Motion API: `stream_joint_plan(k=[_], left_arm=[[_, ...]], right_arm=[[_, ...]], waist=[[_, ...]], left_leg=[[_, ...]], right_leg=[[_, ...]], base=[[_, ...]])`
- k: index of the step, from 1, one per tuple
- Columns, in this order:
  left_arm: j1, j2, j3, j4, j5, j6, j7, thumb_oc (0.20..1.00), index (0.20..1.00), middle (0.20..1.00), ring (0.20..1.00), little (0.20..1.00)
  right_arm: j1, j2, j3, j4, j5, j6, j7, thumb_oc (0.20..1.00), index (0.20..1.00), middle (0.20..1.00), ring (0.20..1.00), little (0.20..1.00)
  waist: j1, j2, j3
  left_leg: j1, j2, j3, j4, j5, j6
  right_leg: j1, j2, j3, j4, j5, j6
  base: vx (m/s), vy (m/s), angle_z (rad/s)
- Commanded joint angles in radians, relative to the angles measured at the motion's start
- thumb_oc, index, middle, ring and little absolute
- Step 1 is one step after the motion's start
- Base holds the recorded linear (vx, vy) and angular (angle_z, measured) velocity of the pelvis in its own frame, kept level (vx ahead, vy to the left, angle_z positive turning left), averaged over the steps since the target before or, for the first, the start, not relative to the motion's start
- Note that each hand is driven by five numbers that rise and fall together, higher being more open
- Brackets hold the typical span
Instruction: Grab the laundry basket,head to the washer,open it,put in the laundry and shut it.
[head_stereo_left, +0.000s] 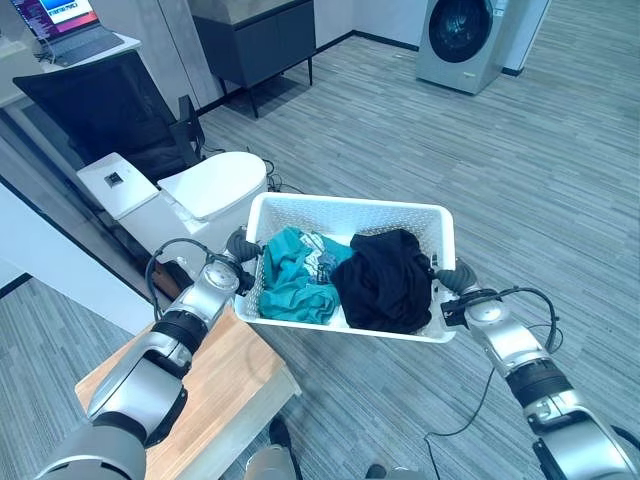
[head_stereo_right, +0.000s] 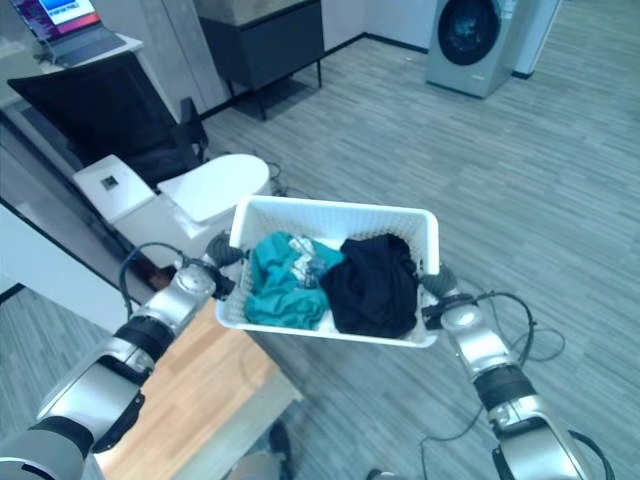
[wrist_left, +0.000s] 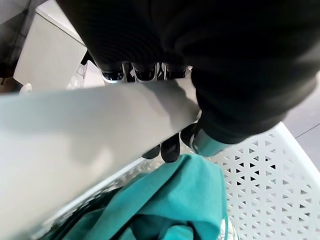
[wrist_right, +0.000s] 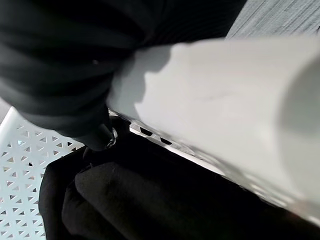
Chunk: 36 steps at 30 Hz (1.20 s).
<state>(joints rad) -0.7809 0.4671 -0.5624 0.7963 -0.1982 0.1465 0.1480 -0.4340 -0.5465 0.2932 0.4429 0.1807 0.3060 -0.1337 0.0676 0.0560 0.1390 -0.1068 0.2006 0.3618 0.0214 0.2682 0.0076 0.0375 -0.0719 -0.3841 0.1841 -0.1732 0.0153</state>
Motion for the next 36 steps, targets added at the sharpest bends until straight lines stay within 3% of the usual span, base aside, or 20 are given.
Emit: stream_joint_plan(k=[1,5,11,15,17,19,20,21,22,24,26,29,31,32,34,36], left_arm=[[-0.206,-0.053,-0.086,-0.007,0.023,-0.080,-0.035,0.200,0.200,0.200,0.200,0.200],[-0.283,-0.115,-0.162,0.062,0.040,-0.081,-0.066,0.200,0.200,0.200,0.200,0.200],[-0.330,-0.180,-0.216,0.114,0.023,-0.093,-0.086,0.200,0.200,0.200,0.200,0.200],[-0.349,-0.194,-0.229,0.145,0.016,-0.094,-0.091,0.200,0.200,0.200,0.200,0.200],[-0.358,-0.178,-0.231,0.134,0.007,-0.093,-0.091,0.200,0.200,0.200,0.200,0.200],[-0.361,-0.167,-0.232,0.120,-0.005,-0.095,-0.094,0.200,0.200,0.200,0.200,0.200],[-0.356,-0.161,-0.230,0.112,-0.013,-0.097,-0.092,0.200,0.200,0.200,0.200,0.200],[-0.356,-0.160,-0.230,0.112,-0.013,-0.097,-0.092,0.200,0.200,0.200,0.200,0.200],[-0.345,-0.143,-0.223,0.093,-0.017,-0.097,-0.090,0.200,0.200,0.200,0.200,0.200],[-0.319,-0.107,-0.211,0.069,-0.018,-0.091,-0.090,0.200,0.200,0.200,0.200,0.200],[-0.295,-0.063,-0.204,0.056,-0.011,-0.085,-0.096,0.200,0.200,0.200,0.200,0.200],[-0.281,-0.045,-0.199,0.055,-0.014,-0.091,-0.094,0.200,0.200,0.200,0.200,0.200],[-0.269,-0.007,-0.183,0.027,-0.022,-0.097,-0.088,0.200,0.200,0.200,0.200,0.200],[-0.266,0.014,-0.171,0.014,-0.022,-0.101,-0.088,0.200,0.200,0.200,0.200,0.200],[-0.230,0.073,-0.144,-0.048,-0.021,-0.119,-0.084,0.200,0.200,0.200,0.200,0.200],[-0.220,0.084,-0.140,-0.072,-0.017,-0.117,-0.087,0.200,0.200,0.200,0.200,0.200]], right_arm=[[-0.141,0.036,0.019,-0.124,0.014,-0.130,0.012,0.200,0.200,0.200,0.200,0.200],[-0.179,-0.012,0.022,-0.070,0.035,-0.135,0.002,0.200,0.200,0.200,0.200,0.200],[-0.260,-0.030,0.046,-0.001,0.056,-0.154,-0.019,0.200,0.200,0.200,0.200,0.200],[-0.308,-0.012,0.070,0.044,0.074,-0.164,-0.028,0.200,0.200,0.200,0.200,0.200],[-0.342,-0.005,0.088,0.053,0.084,-0.165,-0.030,0.200,0.200,0.200,0.200,0.200],[-0.351,0.004,0.094,0.046,0.091,-0.168,-0.027,0.200,0.200,0.200,0.200,0.200],[-0.347,0.008,0.096,0.041,0.094,-0.170,-0.026,0.200,0.200,0.200,0.200,0.200],[-0.347,0.008,0.096,0.041,0.094,-0.170,-0.026,0.200,0.200,0.200,0.200,0.200],[-0.338,0.015,0.100,0.032,0.095,-0.167,-0.015,0.200,0.200,0.200,0.200,0.200],[-0.326,0.023,0.115,0.014,0.093,-0.161,0.004,0.200,0.200,0.200,0.200,0.200],[-0.318,0.031,0.129,-0.006,0.111,-0.167,0.028,0.200,0.200,0.200,0.200,0.200],[-0.320,0.035,0.141,0.001,0.125,-0.178,0.034,0.200,0.200,0.200,0.200,0.200],[-0.320,0.030,0.147,-0.016,0.130,-0.171,0.041,0.200,0.200,0.200,0.200,0.200],[-0.310,0.025,0.145,-0.049,0.124,-0.172,0.049,0.200,0.200,0.200,0.200,0.200],[-0.236,0.021,0.116,-0.153,0.118,-0.180,0.071,0.200,0.200,0.200,0.200,0.200],[-0.199,0.013,0.096,-0.196,0.110,-0.172,0.082,0.200,0.200,0.200,0.200,0.200]], waist=[[-0.012,-0.041,-0.036],[-0.046,-0.024,-0.017],[-0.079,-0.007,0.005],[-0.092,-0.015,0.025],[-0.089,-0.033,0.049],[-0.071,-0.046,0.079],[-0.059,-0.052,0.088],[-0.060,-0.052,0.088],[-0.040,-0.053,0.094],[-0.009,-0.043,0.095],[0.023,-0.033,0.097],[0.031,-0.036,0.098],[0.030,-0.038,0.084],[0.034,-0.047,0.064],[0.046,-0.080,0.036],[0.047,-0.094,0.029]], left_leg=[[-0.008,-0.057,-0.020,0.006,-0.183,-0.082],[0.003,-0.035,-0.047,-0.059,-0.111,-0.106],[0.012,0.003,-0.068,-0.094,-0.062,-0.128],[-0.001,0.040,-0.110,-0.048,-0.074,-0.132],[-0.034,0.054,-0.154,0.072,-0.107,-0.113],[-0.105,0.010,-0.232,0.204,-0.103,-0.083],[-0.151,-0.040,-0.268,0.262,-0.127,-0.069],[-0.153,-0.040,-0.268,0.264,-0.128,-0.069],[-0.213,-0.094,-0.291,0.276,-0.144,-0.064],[-0.245,-0.136,-0.321,0.216,-0.132,-0.068],[-0.259,-0.170,-0.402,0.046,-0.112,-0.069],[-0.239,-0.171,-0.390,-0.056,-0.098,-0.071],[-0.210,-0.157,-0.330,-0.083,-0.093,-0.062],[-0.194,-0.152,-0.288,-0.085,-0.065,-0.057],[-0.196,-0.155,-0.219,0.008,-0.077,-0.048],[-0.210,-0.163,-0.194,0.065,-0.109,-0.041]], right_leg=[[0.122,-0.021,0.022,-0.185,-0.004,0.073],[0.128,0.020,0.037,-0.208,-0.008,0.047],[0.117,0.056,0.055,-0.191,-0.016,0.021],[0.110,0.080,0.091,-0.164,-0.026,-0.003],[0.105,0.086,0.123,-0.137,-0.030,-0.017],[0.099,0.085,0.136,-0.119,-0.017,-0.032],[0.102,0.083,0.144,-0.115,-0.016,-0.034],[0.102,0.084,0.143,-0.115,-0.017,-0.034],[0.110,0.090,0.156,-0.117,-0.017,-0.029],[0.125,0.108,0.185,-0.116,-0.027,-0.027],[0.137,0.140,0.229,-0.102,-0.052,-0.023],[0.155,0.154,0.254,-0.089,-0.072,-0.019],[0.189,0.154,0.276,-0.101,-0.095,-0.008],[0.214,0.141,0.283,-0.107,-0.111,0.003],[0.239,0.093,0.279,-0.093,-0.101,0.032],[0.243,0.073,0.277,-0.085,-0.093,0.040]], base=[[-0.08,-0.095,0.04],[-0.10,-0.126,0.14],[-0.06,-0.101,0.03],[-0.06,-0.151,-0.05],[-0.05,-0.162,-0.27],[-0.08,-0.145,-0.51],[-0.01,-0.082,-0.61],[0.03,-0.077,-0.34],[0.10,-0.044,-0.11],[0.21,-0.008,-0.21],[0.26,0.002,-1.08],[0.31,0.004,-0.82],[0.58,0.162,-0.29],[0.95,0.320,-0.47],[0.71,0.237,-0.51],[0.43,0.159,-0.34]])
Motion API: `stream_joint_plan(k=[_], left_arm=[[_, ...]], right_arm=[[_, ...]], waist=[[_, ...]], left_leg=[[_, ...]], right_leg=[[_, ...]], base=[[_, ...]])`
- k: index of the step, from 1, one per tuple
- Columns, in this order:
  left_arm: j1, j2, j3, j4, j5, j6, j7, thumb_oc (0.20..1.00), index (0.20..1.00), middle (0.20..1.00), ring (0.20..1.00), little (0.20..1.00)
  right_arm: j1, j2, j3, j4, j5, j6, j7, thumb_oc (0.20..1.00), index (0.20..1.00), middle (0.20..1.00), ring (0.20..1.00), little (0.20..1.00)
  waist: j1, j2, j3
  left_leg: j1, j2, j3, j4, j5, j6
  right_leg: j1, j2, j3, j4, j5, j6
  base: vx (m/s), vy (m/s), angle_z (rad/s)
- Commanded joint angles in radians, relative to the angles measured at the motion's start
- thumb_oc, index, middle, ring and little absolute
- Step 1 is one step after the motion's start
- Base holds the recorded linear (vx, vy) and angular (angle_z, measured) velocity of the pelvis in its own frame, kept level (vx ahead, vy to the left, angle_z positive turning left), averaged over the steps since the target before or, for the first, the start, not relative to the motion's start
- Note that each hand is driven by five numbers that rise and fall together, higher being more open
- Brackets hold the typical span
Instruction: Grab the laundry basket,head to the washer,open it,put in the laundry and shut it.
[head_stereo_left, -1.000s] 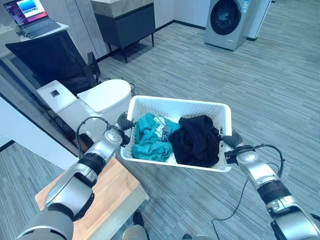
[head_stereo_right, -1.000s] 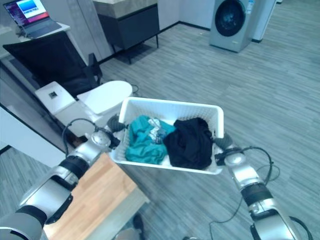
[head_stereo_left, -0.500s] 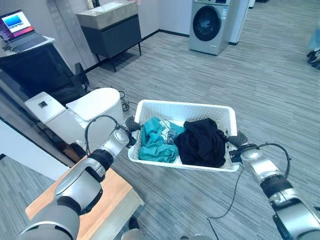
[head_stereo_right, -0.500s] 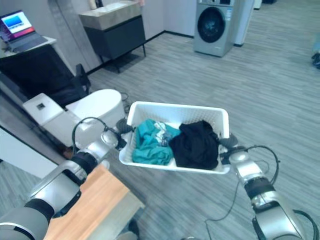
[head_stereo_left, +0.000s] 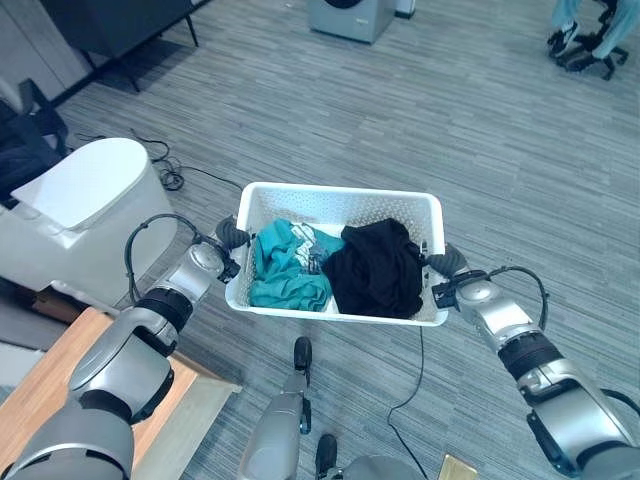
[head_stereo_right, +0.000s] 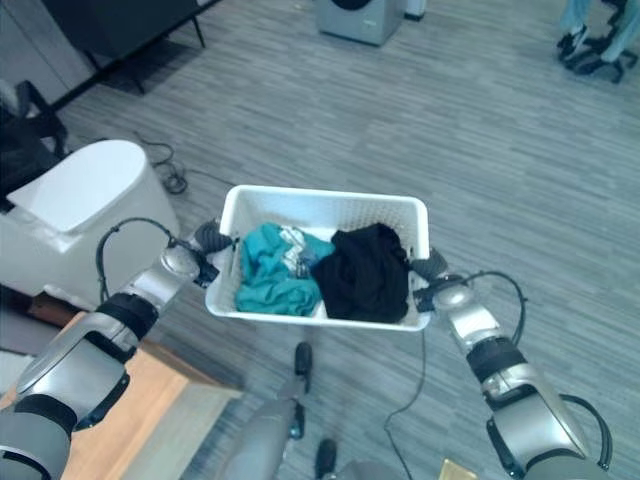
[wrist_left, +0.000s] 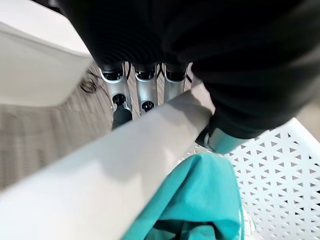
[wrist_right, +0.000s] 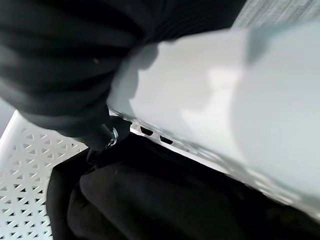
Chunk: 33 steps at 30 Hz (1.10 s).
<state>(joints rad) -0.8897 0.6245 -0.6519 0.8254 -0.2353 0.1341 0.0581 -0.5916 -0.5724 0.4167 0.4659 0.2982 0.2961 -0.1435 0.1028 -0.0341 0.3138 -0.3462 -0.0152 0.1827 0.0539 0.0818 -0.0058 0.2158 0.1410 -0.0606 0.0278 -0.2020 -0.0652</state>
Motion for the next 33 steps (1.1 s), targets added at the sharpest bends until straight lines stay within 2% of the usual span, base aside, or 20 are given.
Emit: stream_joint_plan(k=[1,3,5,6,8,9,10,12,15,17,20,23,26,27,28,29,30,31,32,33], left_arm=[[-0.081,-0.059,-0.029,-0.129,0.025,-0.109,0.005,0.200,0.200,0.200,0.200,0.200],[-0.077,-0.052,-0.032,-0.139,0.033,-0.106,0.005,0.200,0.200,0.200,0.200,0.200],[-0.078,-0.047,-0.030,-0.140,0.043,-0.101,0.012,0.200,0.200,0.200,0.200,0.200],[-0.078,-0.047,-0.030,-0.140,0.043,-0.101,0.012,0.200,0.200,0.200,0.200,0.200],[-0.090,-0.047,-0.040,-0.138,0.048,-0.100,0.018,0.200,0.200,0.200,0.200,0.200],[-0.115,-0.052,-0.055,-0.120,0.052,-0.094,0.018,0.200,0.200,0.200,0.200,0.200],[-0.117,-0.053,-0.055,-0.118,0.052,-0.095,0.019,0.200,0.200,0.200,0.200,0.200],[-0.165,-0.062,-0.076,-0.092,0.057,-0.085,0.024,0.200,0.200,0.200,0.200,0.200],[-0.232,-0.103,-0.128,0.010,0.058,-0.083,0.021,0.200,0.200,0.200,0.200,0.200],[-0.260,-0.120,-0.150,0.063,0.058,-0.085,0.021,0.200,0.200,0.200,0.200,0.200],[-0.295,-0.161,-0.154,0.164,0.071,-0.091,0.022,0.200,0.200,0.200,0.200,0.200],[-0.300,-0.166,-0.154,0.185,0.091,-0.090,0.023,0.200,0.200,0.200,0.200,0.200],[-0.273,-0.153,-0.145,0.143,0.103,-0.094,0.006,0.200,0.200,0.200,0.200,0.200],[-0.264,-0.164,-0.138,0.119,0.095,-0.098,-0.003,0.200,0.200,0.200,0.200,0.200],[-0.248,-0.154,-0.146,0.097,0.088,-0.095,-0.009,0.200,0.200,0.200,0.200,0.200],[-0.240,-0.131,-0.142,0.067,0.082,-0.086,-0.002,0.200,0.200,0.200,0.200,0.200],[-0.241,-0.130,-0.141,0.057,0.076,-0.083,-0.004,0.200,0.200,0.200,0.200,0.200],[-0.239,-0.128,-0.140,0.046,0.067,-0.086,-0.001,0.200,0.200,0.200,0.200,0.200],[-0.251,-0.131,-0.155,0.015,0.049,-0.082,-0.003,0.200,0.200,0.200,0.200,0.200],[-0.253,-0.133,-0.157,-0.002,0.041,-0.082,-0.006,0.200,0.200,0.200,0.200,0.200]], right_arm=[[0.014,0.037,-0.054,-0.266,-0.008,-0.169,0.104,0.200,0.200,0.200,0.200,0.200],[0.041,0.029,-0.072,-0.293,-0.014,-0.163,0.112,0.200,0.200,0.200,0.200,0.200],[0.070,0.012,-0.106,-0.324,-0.029,-0.165,0.124,0.200,0.200,0.200,0.200,0.200],[0.071,0.012,-0.106,-0.324,-0.029,-0.165,0.124,0.200,0.200,0.200,0.200,0.200],[0.054,-0.002,-0.115,-0.303,-0.040,-0.166,0.123,0.200,0.200,0.200,0.200,0.200],[0.028,-0.009,-0.115,-0.278,-0.042,-0.166,0.115,0.200,0.200,0.200,0.200,0.200],[0.026,-0.010,-0.114,-0.276,-0.041,-0.167,0.115,0.200,0.200,0.200,0.200,0.200],[-0.011,-0.017,-0.115,-0.243,-0.033,-0.160,0.109,0.200,0.200,0.200,0.200,0.200],[-0.096,-0.044,-0.075,-0.165,-0.001,-0.155,0.110,0.200,0.200,0.200,0.200,0.200],[-0.142,-0.051,-0.055,-0.111,0.026,-0.156,0.104,0.200,0.200,0.200,0.200,0.200],[-0.204,-0.064,-0.019,-0.039,0.053,-0.148,0.106,0.200,0.200,0.200,0.200,0.200],[-0.206,-0.062,-0.009,-0.043,0.047,-0.140,0.113,0.200,0.200,0.200,0.200,0.200],[-0.166,-0.076,-0.031,-0.084,0.039,-0.134,0.120,0.200,0.200,0.200,0.200,0.200],[-0.129,-0.108,-0.059,-0.128,0.049,-0.128,0.122,0.200,0.200,0.200,0.200,0.200],[-0.088,-0.133,-0.087,-0.167,0.064,-0.134,0.126,0.200,0.200,0.200,0.200,0.200],[-0.058,-0.139,-0.095,-0.190,0.083,-0.138,0.115,0.200,0.200,0.200,0.200,0.200],[-0.046,-0.145,-0.104,-0.202,0.091,-0.145,0.112,0.200,0.200,0.200,0.200,0.200],[-0.040,-0.155,-0.107,-0.207,0.093,-0.149,0.111,0.200,0.200,0.200,0.200,0.200],[-0.023,-0.182,-0.127,-0.193,0.098,-0.147,0.091,0.200,0.200,0.200,0.200,0.200],[-0.012,-0.189,-0.134,-0.197,0.097,-0.141,0.092,0.200,0.200,0.200,0.200,0.200]], waist=[[0.017,-0.030,-0.162],[0.024,-0.041,-0.177],[0.023,-0.069,-0.191],[0.024,-0.071,-0.191],[0.009,-0.067,-0.185],[-0.008,-0.040,-0.169],[-0.010,-0.041,-0.167],[-0.036,-0.011,-0.146],[-0.094,0.033,-0.125],[-0.120,0.044,-0.128],[-0.170,0.050,-0.139],[-0.191,0.051,-0.140],[-0.220,0.052,-0.178],[-0.246,0.062,-0.189],[-0.259,0.066,-0.184],[-0.242,0.060,-0.172],[-0.226,0.050,-0.160],[-0.217,0.040,-0.156],[-0.176,0.003,-0.123],[-0.164,-0.004,-0.119]], left_leg=[[0.026,0.027,0.013,0.087,0.031,-0.010],[0.023,0.018,0.025,0.104,0.004,0.004],[0.072,-0.031,0.038,0.104,-0.068,0.045],[0.071,-0.032,0.039,0.103,-0.068,0.046],[0.123,-0.057,0.026,0.091,-0.103,0.079],[0.163,-0.050,0.008,0.079,-0.118,0.098],[0.162,-0.053,0.007,0.079,-0.119,0.099],[0.238,-0.045,-0.019,0.062,-0.140,0.106],[0.333,-0.042,-0.084,0.030,-0.155,0.091],[0.359,-0.037,-0.105,0.032,-0.174,0.075],[0.458,-0.048,-0.136,0.012,-0.232,0.040],[0.529,-0.050,-0.144,0.030,-0.275,0.020],[0.615,-0.032,-0.140,0.080,-0.309,-0.009],[0.625,-0.004,-0.136,0.148,-0.275,-0.039],[0.518,0.085,-0.106,0.444,-0.129,-0.083],[0.412,0.138,-0.131,0.693,-0.013,-0.073],[0.349,0.142,-0.163,0.819,0.029,-0.063],[0.313,0.160,-0.170,0.850,0.047,-0.042],[0.139,0.168,-0.171,0.848,-0.029,0.001],[0.114,0.168,-0.158,0.766,-0.043,-0.001]], right_leg=[[0.075,-0.179,-0.054,0.094,-0.010,0.149],[0.064,-0.195,-0.058,0.113,0.026,0.169],[0.010,-0.231,-0.072,0.302,0.187,0.242],[0.007,-0.233,-0.070,0.306,0.185,0.243],[-0.055,-0.243,-0.068,0.483,0.287,0.279],[-0.138,-0.243,-0.082,0.618,0.303,0.267],[-0.140,-0.246,-0.083,0.625,0.299,0.268],[-0.242,-0.274,-0.107,0.693,0.232,0.242],[-0.373,-0.250,-0.115,0.599,0.109,0.190],[-0.379,-0.236,-0.112,0.466,0.087,0.181],[-0.447,-0.229,-0.062,0.106,0.210,0.217],[-0.460,-0.249,-0.128,-0.036,0.283,0.244],[-0.434,-0.228,-0.161,-0.027,0.313,0.233],[-0.425,-0.203,-0.136,0.013,0.308,0.206],[-0.384,-0.187,-0.134,0.046,0.273,0.161],[-0.338,-0.135,-0.124,0.071,0.220,0.094],[-0.311,-0.117,-0.106,0.075,0.205,0.068],[-0.293,-0.103,-0.100,0.076,0.188,0.051],[-0.219,-0.099,-0.068,0.074,0.157,0.039],[-0.202,-0.102,-0.062,0.068,0.146,0.045]], base=[[0.67,0.274,-0.03],[0.50,0.231,0.04],[0.47,0.250,0.12],[0.30,0.166,0.05],[0.39,0.220,0.03],[0.33,0.181,0.08],[0.34,0.157,0.19],[0.31,0.124,0.61],[0.35,0.065,0.45],[0.35,-0.030,0.92],[0.57,-0.082,1.03],[0.53,-0.082,0.44],[0.71,-0.139,0.63],[0.79,-0.276,0.83],[0.82,-0.429,0.43],[0.64,-0.451,0.62],[0.50,-0.389,0.58],[0.55,-0.353,-0.06],[0.52,-0.254,-0.96],[0.40,-0.157,-0.77]])
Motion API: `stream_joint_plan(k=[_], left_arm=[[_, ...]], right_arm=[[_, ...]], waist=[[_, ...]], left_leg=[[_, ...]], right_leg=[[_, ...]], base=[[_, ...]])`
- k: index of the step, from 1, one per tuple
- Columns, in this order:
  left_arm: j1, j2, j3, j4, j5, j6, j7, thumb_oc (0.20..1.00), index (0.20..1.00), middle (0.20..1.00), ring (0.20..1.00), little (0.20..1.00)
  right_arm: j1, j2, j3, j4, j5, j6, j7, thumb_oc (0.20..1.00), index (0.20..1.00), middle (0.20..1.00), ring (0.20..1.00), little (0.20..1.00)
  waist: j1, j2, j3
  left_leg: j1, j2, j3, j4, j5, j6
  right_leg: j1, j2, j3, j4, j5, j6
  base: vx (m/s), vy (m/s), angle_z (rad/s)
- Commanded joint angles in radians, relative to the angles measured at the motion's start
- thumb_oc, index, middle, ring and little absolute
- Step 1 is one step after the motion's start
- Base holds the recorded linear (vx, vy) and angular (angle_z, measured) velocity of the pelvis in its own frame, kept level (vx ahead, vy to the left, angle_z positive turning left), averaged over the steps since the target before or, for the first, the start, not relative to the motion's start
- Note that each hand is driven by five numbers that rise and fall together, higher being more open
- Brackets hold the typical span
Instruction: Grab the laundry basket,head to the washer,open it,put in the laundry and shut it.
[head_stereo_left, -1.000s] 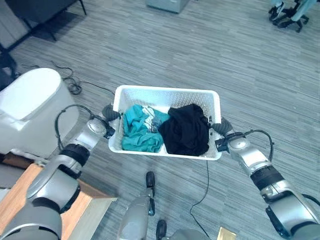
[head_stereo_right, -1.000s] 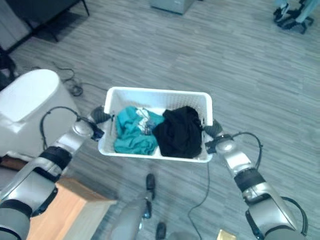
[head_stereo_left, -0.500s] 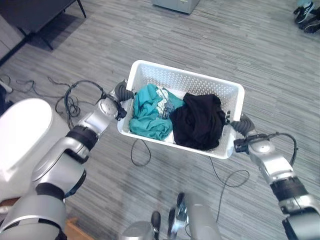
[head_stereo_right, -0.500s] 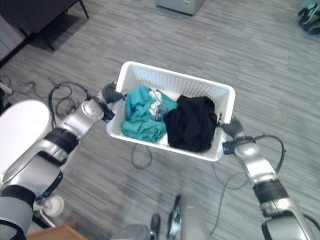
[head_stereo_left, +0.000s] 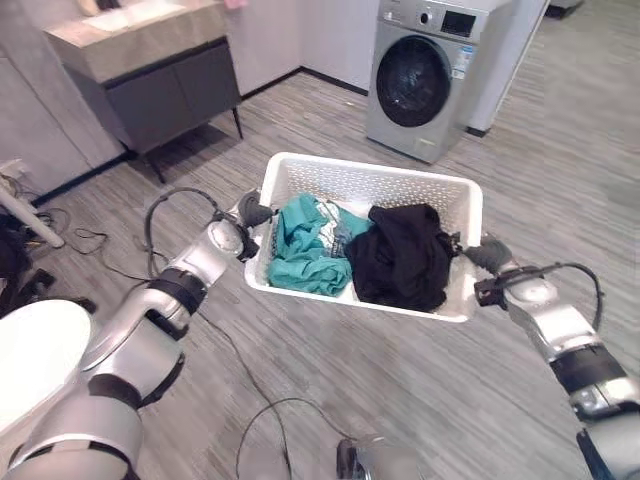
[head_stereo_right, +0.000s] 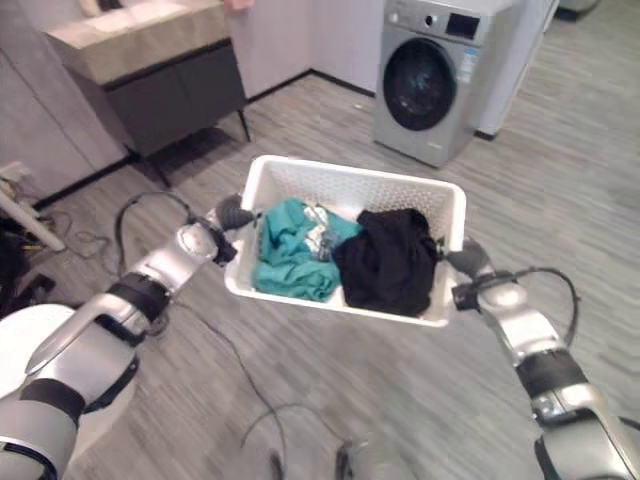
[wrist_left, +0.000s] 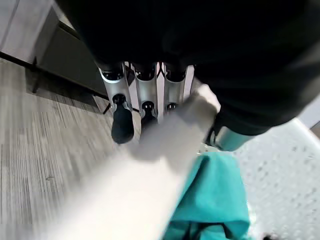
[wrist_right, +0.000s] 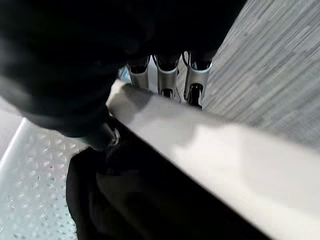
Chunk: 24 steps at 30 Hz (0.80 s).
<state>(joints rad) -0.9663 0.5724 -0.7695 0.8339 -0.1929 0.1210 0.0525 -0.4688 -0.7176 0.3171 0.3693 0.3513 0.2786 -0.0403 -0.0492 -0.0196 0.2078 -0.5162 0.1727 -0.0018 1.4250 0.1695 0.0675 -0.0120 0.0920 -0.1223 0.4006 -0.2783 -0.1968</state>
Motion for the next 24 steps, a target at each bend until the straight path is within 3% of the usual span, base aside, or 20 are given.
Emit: stream_joint_plan(k=[1,3,4,6,8,10,12,15,18,19,20,22,24], left_arm=[[-0.176,-0.081,-0.040,-0.011,-0.001,-0.068,0.000,0.200,0.200,0.200,0.200,0.200],[-0.164,-0.103,-0.033,-0.008,0.007,-0.072,0.003,0.200,0.200,0.200,0.200,0.200],[-0.164,-0.103,-0.033,-0.008,0.007,-0.072,0.003,0.200,0.200,0.200,0.200,0.200],[-0.156,-0.099,-0.023,-0.002,0.004,-0.072,0.003,0.200,0.200,0.200,0.200,0.200],[-0.145,-0.085,-0.025,0.006,-0.004,-0.080,-0.002,0.200,0.200,0.200,0.200,0.200],[-0.142,-0.077,-0.027,0.003,-0.004,-0.084,-0.003,0.200,0.200,0.200,0.200,0.200],[-0.124,-0.038,-0.011,-0.004,-0.003,-0.090,0.001,0.200,0.200,0.200,0.200,0.200],[-0.109,0.002,-0.010,-0.017,-0.008,-0.093,-0.003,0.200,0.200,0.200,0.200,0.200],[-0.099,0.019,-0.019,-0.041,-0.006,-0.097,-0.002,0.200,0.200,0.200,0.200,0.200],[-0.093,0.029,-0.022,-0.050,-0.007,-0.096,0.001,0.200,0.200,0.200,0.200,0.200],[-0.093,0.029,-0.022,-0.050,-0.007,-0.096,0.001,0.200,0.200,0.200,0.200,0.200],[-0.089,0.023,-0.012,-0.035,-0.013,-0.095,0.005,0.200,0.200,0.200,0.200,0.200],[-0.100,-0.004,-0.014,-0.017,-0.013,-0.090,0.011,0.200,0.200,0.200,0.200,0.200]], right_arm=[[-0.133,-0.044,-0.036,-0.102,0.044,-0.123,-0.011,0.200,0.200,0.200,0.200,0.200],[-0.089,-0.036,-0.050,-0.121,0.039,-0.138,-0.007,0.200,0.200,0.200,0.200,0.200],[-0.088,-0.036,-0.050,-0.121,0.039,-0.138,-0.007,0.200,0.200,0.200,0.200,0.200],[-0.084,-0.034,-0.057,-0.118,0.036,-0.142,-0.009,0.200,0.200,0.200,0.200,0.200],[-0.079,-0.014,-0.055,-0.107,0.029,-0.148,-0.010,0.200,0.200,0.200,0.200,0.200],[-0.078,-0.006,-0.053,-0.103,0.026,-0.149,-0.009,0.200,0.200,0.200,0.200,0.200],[-0.072,0.023,-0.049,-0.100,0.002,-0.134,-0.001,0.200,0.200,0.200,0.200,0.200],[-0.049,0.054,-0.060,-0.113,-0.011,-0.135,0.009,0.200,0.200,0.200,0.200,0.200],[-0.048,0.107,-0.049,-0.102,-0.038,-0.135,0.018,0.200,0.200,0.200,0.200,0.200],[-0.076,0.126,-0.036,-0.076,-0.052,-0.137,0.016,0.200,0.200,0.200,0.200,0.200],[-0.076,0.126,-0.035,-0.075,-0.052,-0.137,0.016,0.200,0.200,0.200,0.200,0.200],[-0.094,0.159,-0.037,-0.031,-0.054,-0.144,0.005,0.200,0.200,0.200,0.200,0.200],[-0.116,0.159,-0.037,0.003,-0.047,-0.147,-0.007,0.200,0.200,0.200,0.200,0.200]], waist=[[-0.008,-0.021,-0.012],[0.024,-0.028,-0.017],[0.025,-0.030,-0.018],[0.040,-0.016,-0.019],[0.054,-0.005,-0.019],[0.056,-0.007,-0.018],[0.071,0.018,-0.057],[0.097,0.006,-0.084],[0.101,-0.006,-0.083],[0.095,0.004,-0.073],[0.096,0.003,-0.074],[0.088,0.019,-0.062],[0.078,0.028,-0.048]], left_leg=[[0.290,-0.022,0.031,-0.610,-0.130,-0.073],[0.288,-0.050,0.047,-1.134,-0.100,-0.106],[0.293,-0.053,0.049,-1.148,-0.090,-0.105],[0.303,-0.074,0.002,-1.365,-0.047,-0.118],[0.287,-0.098,-0.039,-1.482,-0.040,-0.134],[0.287,-0.101,-0.021,-1.471,-0.042,-0.133],[0.321,-0.091,-0.003,-1.454,-0.015,-0.119],[0.327,-0.120,-0.013,-1.390,-0.035,-0.101],[0.384,-0.160,0.018,-1.358,-0.101,-0.042],[0.433,-0.173,0.036,-1.360,-0.134,-0.009],[0.432,-0.173,0.037,-1.360,-0.134,-0.009],[0.493,-0.177,0.053,-1.368,-0.164,0.011],[0.520,-0.185,0.046,-1.366,-0.180,0.014]], right_leg=[[0.029,-0.056,0.003,-0.305,0.222,0.178],[0.088,-0.063,0.004,-0.304,0.176,0.207],[0.087,-0.065,0.004,-0.305,0.178,0.207],[0.123,-0.048,0.023,-0.291,0.141,0.215],[0.170,-0.039,0.055,-0.251,0.083,0.212],[0.184,-0.042,0.061,-0.240,0.069,0.213],[0.220,-0.052,0.097,-0.221,0.045,0.235],[0.222,-0.082,0.121,-0.144,0.076,0.264],[0.122,-0.125,0.117,0.145,0.266,0.338],[0.037,-0.152,0.086,0.323,0.344,0.376],[0.035,-0.153,0.086,0.324,0.343,0.376],[-0.036,-0.208,0.031,0.407,0.355,0.370],[-0.108,-0.223,-0.006,0.388,0.304,0.338]], base=[[0.34,0.048,-0.41],[0.50,0.116,-0.30],[0.41,0.112,-0.37],[0.40,0.111,-0.63],[0.59,0.172,-0.87],[0.35,0.124,-0.67],[0.56,0.302,-0.53],[0.44,0.225,-0.35],[0.38,0.281,-0.33],[0.30,0.278,-0.09],[0.32,0.303,-0.28],[0.26,0.241,-0.23],[0.22,0.155,0.00]])
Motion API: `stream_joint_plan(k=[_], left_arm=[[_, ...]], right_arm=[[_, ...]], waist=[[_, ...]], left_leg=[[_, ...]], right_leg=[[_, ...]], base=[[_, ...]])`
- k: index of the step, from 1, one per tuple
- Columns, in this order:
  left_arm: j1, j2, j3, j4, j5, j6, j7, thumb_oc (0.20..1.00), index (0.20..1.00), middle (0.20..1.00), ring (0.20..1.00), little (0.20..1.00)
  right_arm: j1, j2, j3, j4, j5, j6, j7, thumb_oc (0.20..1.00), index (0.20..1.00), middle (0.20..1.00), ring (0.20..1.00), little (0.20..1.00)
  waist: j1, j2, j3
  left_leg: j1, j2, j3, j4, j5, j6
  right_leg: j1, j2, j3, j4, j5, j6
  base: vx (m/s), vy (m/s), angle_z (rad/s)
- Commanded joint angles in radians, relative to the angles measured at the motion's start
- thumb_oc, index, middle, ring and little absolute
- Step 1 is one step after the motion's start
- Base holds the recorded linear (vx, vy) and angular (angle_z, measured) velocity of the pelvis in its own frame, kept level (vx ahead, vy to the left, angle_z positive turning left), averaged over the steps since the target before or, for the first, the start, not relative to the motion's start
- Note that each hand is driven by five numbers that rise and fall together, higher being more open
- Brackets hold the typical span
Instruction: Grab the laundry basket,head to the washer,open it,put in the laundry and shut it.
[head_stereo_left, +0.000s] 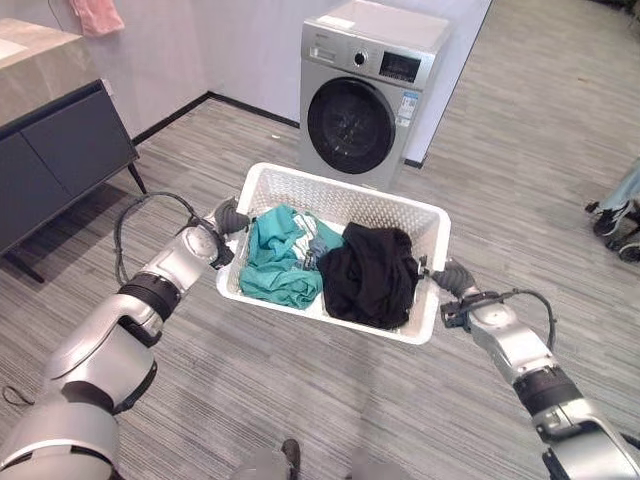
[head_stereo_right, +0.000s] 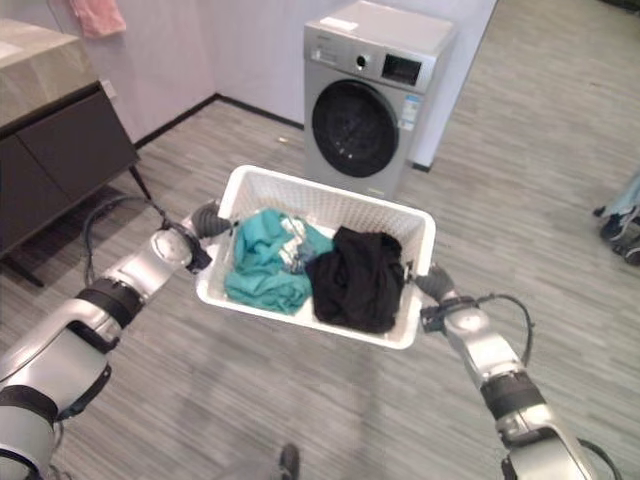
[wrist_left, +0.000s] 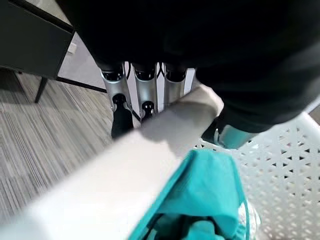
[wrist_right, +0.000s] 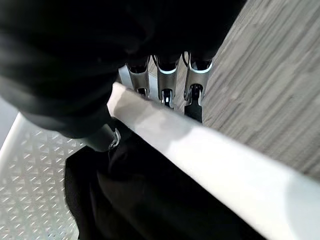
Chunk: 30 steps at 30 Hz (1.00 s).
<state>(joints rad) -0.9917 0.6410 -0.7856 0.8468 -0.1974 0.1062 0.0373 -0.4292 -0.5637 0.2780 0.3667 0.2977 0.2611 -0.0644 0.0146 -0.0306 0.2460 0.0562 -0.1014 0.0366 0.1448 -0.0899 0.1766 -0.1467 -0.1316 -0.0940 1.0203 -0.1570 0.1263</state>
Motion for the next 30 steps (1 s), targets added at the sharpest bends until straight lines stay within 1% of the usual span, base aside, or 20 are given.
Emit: stream_joint_plan(k=[1,2,3,4,5,6,10,11,17,18,20,21,22,23,24,26,27,28,29,30], left_arm=[[-0.076,-0.075,0.002,-0.028,-0.008,-0.076,0.027,0.200,0.200,0.200,0.200,0.200],[-0.085,-0.112,-0.008,-0.014,-0.005,-0.075,0.023,0.200,0.200,0.200,0.200,0.200],[-0.093,-0.128,-0.011,-0.002,0.002,-0.073,0.026,0.200,0.200,0.200,0.200,0.200],[-0.098,-0.163,-0.015,0.010,0.013,-0.071,0.023,0.200,0.200,0.200,0.200,0.200],[-0.098,-0.164,-0.015,0.011,0.013,-0.071,0.024,0.200,0.200,0.200,0.200,0.200],[-0.093,-0.181,-0.005,0.022,0.023,-0.072,0.032,0.200,0.200,0.200,0.200,0.200],[-0.076,-0.190,0.009,0.027,0.043,-0.074,0.037,0.200,0.200,0.200,0.200,0.200],[-0.064,-0.193,0.015,0.028,0.050,-0.072,0.038,0.200,0.200,0.200,0.200,0.200],[-0.046,-0.181,0.028,0.008,0.060,-0.070,0.036,0.200,0.200,0.200,0.200,0.200],[-0.039,-0.179,0.029,0.003,0.060,-0.076,0.033,0.200,0.200,0.200,0.200,0.200],[-0.032,-0.169,0.031,-0.006,0.058,-0.079,0.031,0.200,0.200,0.200,0.200,0.200],[-0.033,-0.164,0.029,-0.007,0.059,-0.081,0.030,0.200,0.200,0.200,0.200,0.200],[-0.034,-0.156,0.026,-0.013,0.058,-0.080,0.029,0.200,0.200,0.200,0.200,0.200],[-0.043,-0.149,0.022,-0.016,0.051,-0.072,0.030,0.200,0.200,0.200,0.200,0.200],[-0.045,-0.133,0.028,-0.027,0.036,-0.069,0.034,0.200,0.200,0.200,0.200,0.200],[-0.059,-0.125,0.023,-0.042,0.021,-0.067,0.041,0.200,0.200,0.200,0.200,0.200],[-0.066,-0.129,0.026,-0.046,0.005,-0.068,0.041,0.200,0.200,0.200,0.200,0.200],[-0.075,-0.130,0.023,-0.057,-0.005,-0.063,0.039,0.200,0.200,0.200,0.200,0.200],[-0.082,-0.136,0.023,-0.061,-0.006,-0.062,0.040,0.200,0.200,0.200,0.200,0.200],[-0.083,-0.136,0.022,-0.061,-0.006,-0.062,0.040,0.200,0.200,0.200,0.200,0.200]], right_arm=[[-0.158,0.004,0.003,0.008,0.008,-0.132,0.017,0.200,0.200,0.200,0.200,0.200],[-0.166,-0.018,0.005,0.021,0.013,-0.128,0.020,0.200,0.200,0.200,0.200,0.200],[-0.174,-0.023,0.008,0.024,0.021,-0.128,0.020,0.200,0.200,0.200,0.200,0.200],[-0.181,-0.035,0.007,0.033,0.045,-0.130,0.015,0.200,0.200,0.200,0.200,0.200],[-0.180,-0.036,0.007,0.033,0.046,-0.130,0.015,0.200,0.200,0.200,0.200,0.200],[-0.184,-0.051,0.006,0.035,0.054,-0.125,0.018,0.200,0.200,0.200,0.200,0.200],[-0.191,-0.066,0.012,0.030,0.053,-0.116,0.027,0.200,0.200,0.200,0.200,0.200],[-0.198,-0.078,0.010,0.026,0.050,-0.111,0.029,0.200,0.200,0.200,0.200,0.200],[-0.191,-0.105,-0.016,-0.007,0.046,-0.103,0.027,0.200,0.200,0.200,0.200,0.200],[-0.182,-0.122,-0.025,-0.027,0.046,-0.106,0.027,0.200,0.200,0.200,0.200,0.200],[-0.172,-0.132,-0.031,-0.045,0.049,-0.106,0.029,0.200,0.200,0.200,0.200,0.200],[-0.170,-0.136,-0.032,-0.053,0.054,-0.108,0.028,0.200,0.200,0.200,0.200,0.200],[-0.167,-0.148,-0.037,-0.063,0.061,-0.109,0.024,0.200,0.200,0.200,0.200,0.200],[-0.169,-0.159,-0.037,-0.072,0.072,-0.109,0.021,0.200,0.200,0.200,0.200,0.200],[-0.175,-0.162,-0.030,-0.085,0.085,-0.114,0.021,0.200,0.200,0.200,0.200,0.200],[-0.183,-0.163,-0.024,-0.098,0.096,-0.117,0.010,0.200,0.200,0.200,0.200,0.200],[-0.181,-0.172,-0.026,-0.108,0.105,-0.116,0.004,0.200,0.200,0.200,0.200,0.200],[-0.175,-0.179,-0.030,-0.122,0.105,-0.112,0.004,0.200,0.200,0.200,0.200,0.200],[-0.167,-0.182,-0.035,-0.131,0.103,-0.112,0.003,0.200,0.200,0.200,0.200,0.200],[-0.166,-0.183,-0.036,-0.132,0.103,-0.111,0.003,0.200,0.200,0.200,0.200,0.200]], waist=[[0.011,0.038,-0.085],[-0.017,0.035,-0.080],[-0.022,0.025,-0.079],[-0.036,0.020,-0.085],[-0.037,0.023,-0.086],[-0.049,0.018,-0.093],[-0.059,0.023,-0.099],[-0.062,0.020,-0.097],[-0.072,0.012,-0.129],[-0.091,0.019,-0.147],[-0.098,0.023,-0.151],[-0.104,0.025,-0.156],[-0.105,0.023,-0.155],[-0.104,0.015,-0.142],[-0.099,0.004,-0.136],[-0.076,-0.012,-0.106],[-0.066,-0.028,-0.089],[-0.058,-0.032,-0.077],[-0.053,-0.036,-0.072],[-0.051,-0.040,-0.073]], left_leg=[[-0.051,0.087,0.004,-0.084,0.076,-0.096],[-0.027,0.071,-0.023,-0.069,0.056,-0.112],[-0.030,0.068,-0.017,-0.061,0.048,-0.121],[-0.015,0.068,-0.028,-0.048,0.017,-0.145],[-0.013,0.071,-0.030,-0.048,0.015,-0.146],[0.012,0.066,-0.033,-0.053,-0.006,-0.155],[0.059,0.061,-0.027,-0.058,-0.046,-0.154],[0.089,0.059,-0.020,-0.048,-0.077,-0.156],[0.168,0.067,-0.002,-0.031,-0.142,-0.174],[0.189,0.097,-0.010,0.004,-0.128,-0.198],[0.191,0.114,-0.008,0.034,-0.116,-0.211],[0.175,0.140,0.007,0.101,-0.080,-0.231],[0.135,0.171,0.012,0.208,-0.022,-0.244],[0.046,0.201,-0.001,0.403,0.062,-0.260],[0.012,0.217,-0.006,0.503,0.104,-0.247],[-0.093,0.216,-0.046,0.713,0.146,-0.229],[-0.175,0.237,-0.049,0.724,0.118,-0.198],[-0.212,0.250,-0.049,0.691,0.089,-0.184],[-0.227,0.255,-0.047,0.604,0.073,-0.184],[-0.225,0.251,-0.044,0.598,0.079,-0.183]], right_leg=[[0.029,-0.003,-0.038,-0.230,0.177,0.014],[0.031,0.014,-0.064,-0.398,0.123,-0.002],[0.035,0.013,-0.076,-0.482,0.108,-0.005],[0.045,0.014,-0.095,-0.667,0.085,-0.009],[0.051,0.017,-0.099,-0.676,0.087,-0.010],[0.033,0.007,-0.076,-0.806,0.125,0.004],[0.012,-0.009,-0.056,-0.934,0.194,0.028],[-0.001,-0.019,-0.055,-0.982,0.222,0.039],[0.033,-0.020,-0.112,-1.014,0.249,0.042],[0.038,0.008,-0.092,-0.974,0.245,0.025],[0.043,0.022,-0.089,-0.958,0.234,0.016],[0.057,0.037,-0.096,-0.948,0.218,0.001],[0.078,0.052,-0.101,-0.942,0.201,-0.022],[0.097,0.065,-0.098,-0.939,0.191,-0.049],[0.116,0.091,-0.087,-0.939,0.173,-0.076],[0.147,0.116,-0.066,-0.938,0.154,-0.113],[0.173,0.122,-0.050,-0.935,0.132,-0.124],[0.192,0.123,-0.039,-0.931,0.123,-0.122],[0.202,0.125,-0.033,-0.933,0.113,-0.116],[0.201,0.121,-0.032,-0.934,0.115,-0.116]], base=[[0.35,0.067,0.05],[0.31,-0.019,0.31],[0.49,-0.053,1.25],[0.27,-0.062,1.45],[0.39,-0.091,1.33],[0.21,-0.049,0.55],[0.31,-0.050,0.40],[0.30,-0.049,-0.06],[0.40,-0.116,-0.14],[0.41,-0.151,0.00],[0.32,-0.135,0.10],[0.20,-0.154,0.04],[0.24,-0.250,-0.03],[0.23,-0.295,-0.02],[0.16,-0.272,0.04],[0.14,-0.222,-0.44],[0.19,-0.157,-0.93],[0.25,-0.070,-0.76],[0.14,0.001,-0.25],[0.19,0.053,-0.20]])
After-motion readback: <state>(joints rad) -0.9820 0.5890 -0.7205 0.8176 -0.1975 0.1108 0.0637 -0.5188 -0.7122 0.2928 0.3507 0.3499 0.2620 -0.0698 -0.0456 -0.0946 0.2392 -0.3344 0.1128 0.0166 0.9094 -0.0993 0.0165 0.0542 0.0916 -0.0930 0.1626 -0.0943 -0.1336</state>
